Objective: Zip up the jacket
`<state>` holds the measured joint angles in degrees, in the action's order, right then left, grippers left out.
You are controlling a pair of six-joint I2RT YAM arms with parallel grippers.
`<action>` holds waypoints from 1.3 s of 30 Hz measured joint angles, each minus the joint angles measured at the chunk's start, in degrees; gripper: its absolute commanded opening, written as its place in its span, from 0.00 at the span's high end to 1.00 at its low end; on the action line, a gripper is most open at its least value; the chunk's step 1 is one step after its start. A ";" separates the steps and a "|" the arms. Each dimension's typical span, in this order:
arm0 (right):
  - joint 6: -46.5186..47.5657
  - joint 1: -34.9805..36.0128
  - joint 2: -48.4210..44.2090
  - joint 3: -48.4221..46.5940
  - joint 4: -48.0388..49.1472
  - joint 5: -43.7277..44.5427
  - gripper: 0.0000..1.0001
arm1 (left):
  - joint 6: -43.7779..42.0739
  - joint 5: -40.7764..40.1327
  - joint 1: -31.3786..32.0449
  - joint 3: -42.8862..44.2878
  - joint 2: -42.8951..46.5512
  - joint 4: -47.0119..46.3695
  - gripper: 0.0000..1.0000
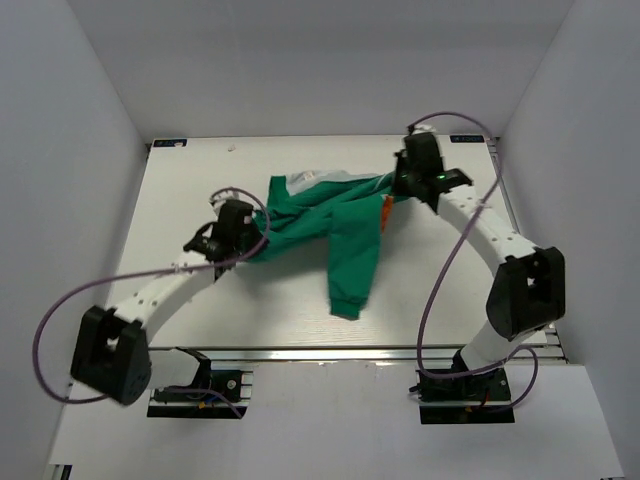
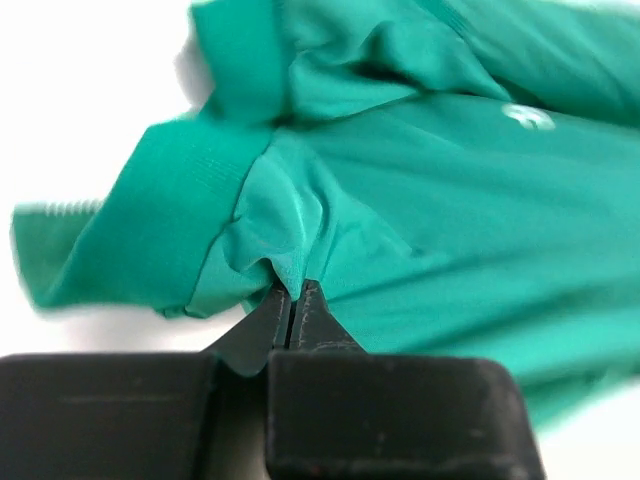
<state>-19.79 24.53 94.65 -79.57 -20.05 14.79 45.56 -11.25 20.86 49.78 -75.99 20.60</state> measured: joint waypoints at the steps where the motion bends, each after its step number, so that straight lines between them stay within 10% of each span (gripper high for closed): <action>1: 0.50 -3.08 -0.87 -0.81 -1.81 -1.70 0.92 | 2.10 0.59 3.48 -2.10 3.39 0.11 1.00; 7: 2.47 -10.51 1.36 -1.97 -17.42 -4.42 0.50 | 11.39 4.72 16.00 -14.05 16.57 -1.25 0.92; 12: 2.05 -11.87 4.74 -0.85 -24.90 5.90 0.11 | 8.79 8.87 24.94 -16.90 16.31 6.51 0.02; 22: -0.22 -13.49 -14.47 11.80 -22.18 3.93 0.11 | -0.37 2.23 31.30 4.52 8.04 21.24 0.02; 31: -3.91 -1.14 -29.11 25.79 -18.38 -7.56 0.11 | -7.93 -3.37 14.99 25.31 -15.21 15.04 0.02; 39: -8.00 3.41 -28.33 39.26 -12.63 -12.09 0.72 | -14.71 -4.66 12.57 44.57 -40.81 13.79 0.09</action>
<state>-27.79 27.94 66.32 -40.32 -32.69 2.70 30.85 -15.90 33.43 94.35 -116.79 34.39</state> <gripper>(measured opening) 0.359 0.980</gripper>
